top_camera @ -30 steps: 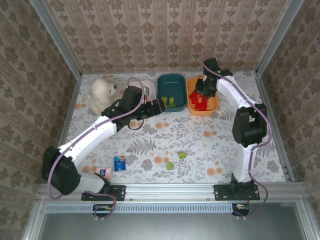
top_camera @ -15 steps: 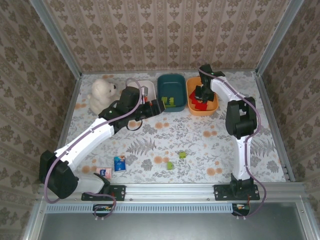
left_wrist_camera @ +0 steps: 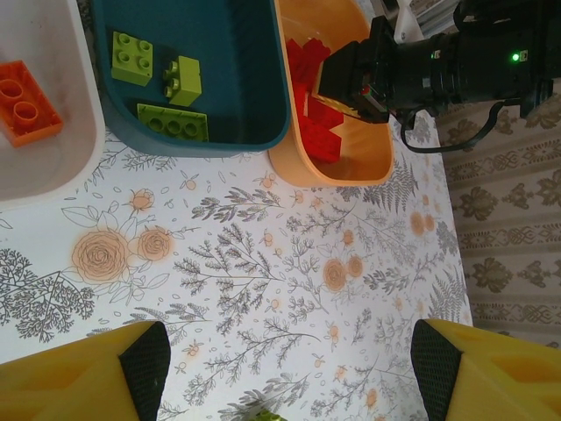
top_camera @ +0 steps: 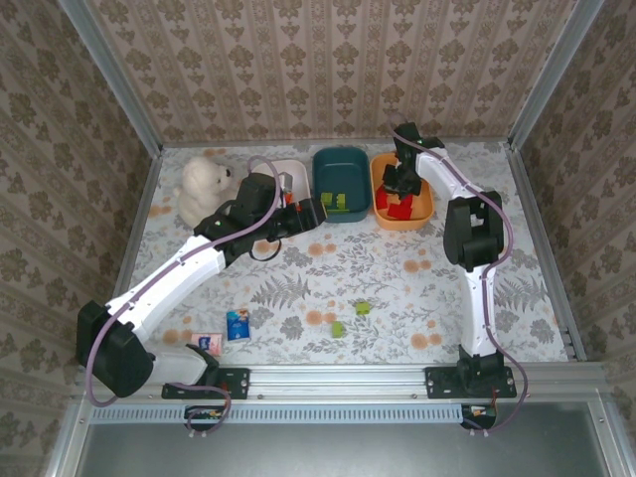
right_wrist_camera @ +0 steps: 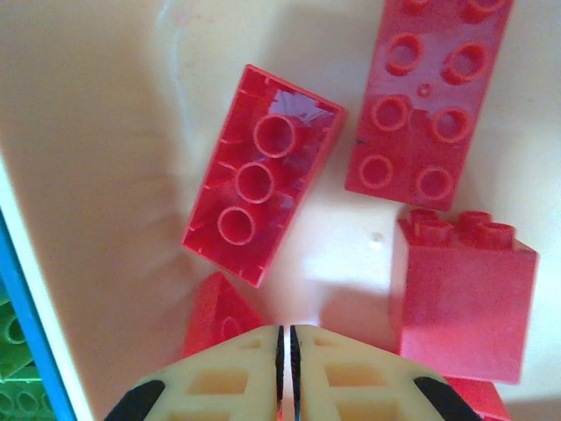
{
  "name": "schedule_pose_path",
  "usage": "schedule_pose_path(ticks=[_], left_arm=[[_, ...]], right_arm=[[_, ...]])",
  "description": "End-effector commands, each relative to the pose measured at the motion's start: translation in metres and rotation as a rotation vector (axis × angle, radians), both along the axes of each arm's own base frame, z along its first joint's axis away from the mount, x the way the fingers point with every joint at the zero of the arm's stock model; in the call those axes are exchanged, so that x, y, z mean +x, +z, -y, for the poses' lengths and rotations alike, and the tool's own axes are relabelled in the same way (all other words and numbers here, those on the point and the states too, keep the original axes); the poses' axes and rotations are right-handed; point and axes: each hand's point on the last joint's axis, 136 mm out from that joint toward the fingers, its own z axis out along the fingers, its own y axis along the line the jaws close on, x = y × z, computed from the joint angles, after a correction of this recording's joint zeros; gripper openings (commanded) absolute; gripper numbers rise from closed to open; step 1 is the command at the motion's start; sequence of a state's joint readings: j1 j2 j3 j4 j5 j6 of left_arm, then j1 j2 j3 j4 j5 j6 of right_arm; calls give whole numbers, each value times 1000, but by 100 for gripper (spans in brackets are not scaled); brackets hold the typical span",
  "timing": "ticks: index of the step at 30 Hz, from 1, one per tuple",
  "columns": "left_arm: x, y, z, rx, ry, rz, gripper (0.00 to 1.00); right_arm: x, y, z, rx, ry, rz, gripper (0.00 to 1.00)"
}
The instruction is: Sort the legos into containers by color
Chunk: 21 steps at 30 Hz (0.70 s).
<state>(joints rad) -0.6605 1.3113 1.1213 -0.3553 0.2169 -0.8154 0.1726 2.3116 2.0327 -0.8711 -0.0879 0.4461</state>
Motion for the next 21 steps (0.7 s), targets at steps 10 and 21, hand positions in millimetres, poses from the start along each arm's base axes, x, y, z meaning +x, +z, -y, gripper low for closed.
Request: schedule_pose_path(ticks=[10, 21], left_arm=[[-3, 0, -5, 19, -9, 3, 76], [-54, -28, -56, 107, -60, -22, 81]], right_arm=[[-20, 58, -7, 27, 22, 129, 14], [-226, 40, -96, -12, 405, -11, 60]])
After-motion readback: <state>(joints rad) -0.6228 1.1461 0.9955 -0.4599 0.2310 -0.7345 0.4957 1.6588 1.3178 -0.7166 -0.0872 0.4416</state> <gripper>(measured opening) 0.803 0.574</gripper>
